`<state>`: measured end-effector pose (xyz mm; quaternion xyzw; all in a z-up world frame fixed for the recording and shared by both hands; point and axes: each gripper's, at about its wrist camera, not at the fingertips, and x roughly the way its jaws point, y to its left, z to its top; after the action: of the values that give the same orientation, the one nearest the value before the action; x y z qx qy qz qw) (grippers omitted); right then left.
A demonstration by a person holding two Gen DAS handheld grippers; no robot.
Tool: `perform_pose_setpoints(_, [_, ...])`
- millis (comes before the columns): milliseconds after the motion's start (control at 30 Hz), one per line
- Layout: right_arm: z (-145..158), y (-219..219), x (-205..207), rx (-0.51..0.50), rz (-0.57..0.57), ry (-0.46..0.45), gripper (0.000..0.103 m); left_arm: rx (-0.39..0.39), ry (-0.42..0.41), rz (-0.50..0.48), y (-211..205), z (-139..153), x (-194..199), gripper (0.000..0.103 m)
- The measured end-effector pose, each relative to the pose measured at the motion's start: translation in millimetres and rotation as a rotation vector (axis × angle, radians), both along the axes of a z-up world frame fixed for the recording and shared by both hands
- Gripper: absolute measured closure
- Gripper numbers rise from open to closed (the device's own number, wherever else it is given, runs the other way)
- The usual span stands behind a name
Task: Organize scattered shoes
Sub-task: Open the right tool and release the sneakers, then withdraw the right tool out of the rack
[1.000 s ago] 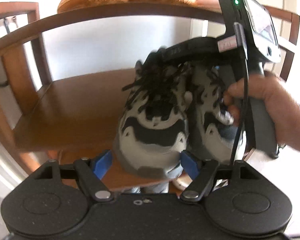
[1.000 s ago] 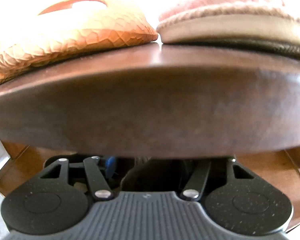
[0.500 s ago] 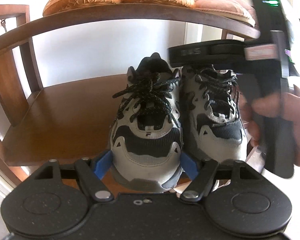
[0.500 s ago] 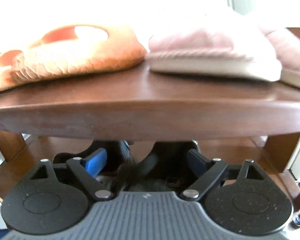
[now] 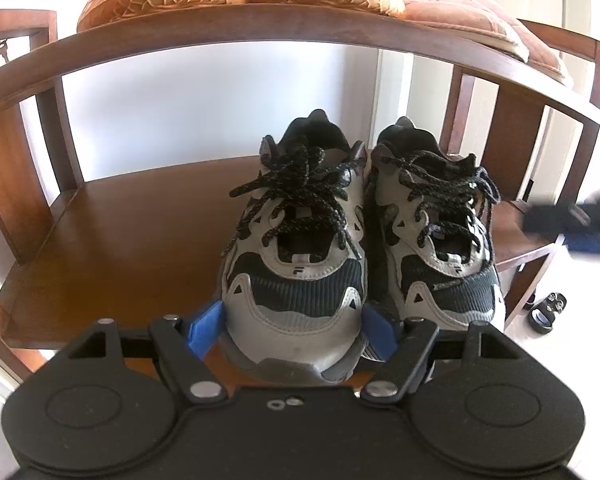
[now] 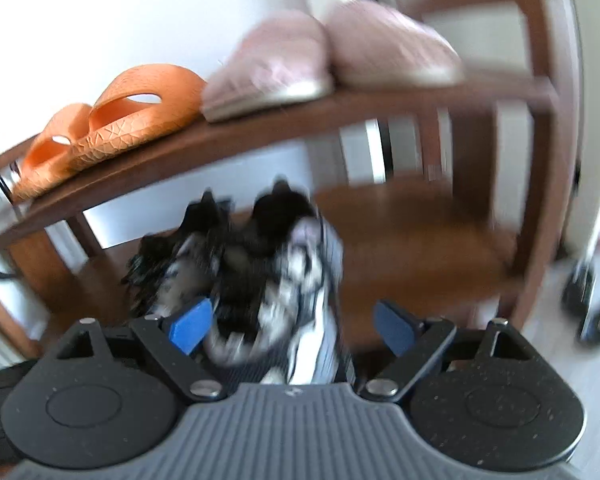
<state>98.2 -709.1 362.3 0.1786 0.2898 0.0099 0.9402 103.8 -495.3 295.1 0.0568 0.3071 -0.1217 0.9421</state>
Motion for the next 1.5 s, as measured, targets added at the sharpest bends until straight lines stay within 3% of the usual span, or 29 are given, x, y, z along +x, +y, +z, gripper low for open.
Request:
perform_pose_setpoints(33, [-2, 1, -7, 0.039, 0.012, 0.027, 0.035, 0.000, 0.001, -0.005, 0, 1, 3, 0.028])
perform_pose_setpoints(133, [-16, 12, -16, 0.155, 0.054, 0.108, 0.048, 0.001, 0.001, -0.021, 2, 2, 13, 0.028])
perform_pose_setpoints(267, [-35, 27, -11, 0.220, 0.067, 0.194, 0.051, -0.005, 0.003, -0.043, 5, 2, 22, 0.028])
perform_pose_setpoints(400, [-51, 33, 0, 0.179, 0.056, 0.263, 0.050, -0.004, 0.006, -0.064, 5, 2, 30, 0.028])
perform_pose_setpoints(667, [-48, 31, 19, 0.070, 0.015, 0.214, 0.048, -0.052, -0.022, -0.073, 0, -1, 46, 0.028])
perform_pose_setpoints(867, [-41, 11, 54, -0.050, -0.120, 0.128, 0.040, -0.114, -0.017, -0.054, -2, -2, 52, 0.028])
perform_pose_setpoints(933, [-44, 5, 60, -0.054, -0.158, 0.132, 0.036, -0.090, -0.028, -0.073, -10, -4, 52, 0.028])
perform_pose_setpoints(1067, [-38, 10, 40, -0.027, -0.149, 0.108, 0.036, -0.102, -0.024, -0.088, -10, -2, 48, 0.029])
perform_pose_setpoints(1200, [-30, 33, 2, 0.002, -0.086, 0.134, 0.036, -0.094, -0.043, -0.085, 15, 5, 14, 0.028])
perform_pose_setpoints(1233, [-31, 41, -5, 0.007, -0.062, 0.153, 0.039, -0.081, -0.041, -0.078, 20, 5, 6, 0.029])
perform_pose_setpoints(1367, [-40, 69, -10, -0.011, 0.016, 0.213, 0.070, -0.043, -0.012, -0.056, 41, 1, -16, 0.029])
perform_pose_setpoints(1500, [-44, 75, 4, -0.023, 0.010, 0.215, 0.072, -0.038, 0.004, -0.027, 52, -1, -20, 0.028])
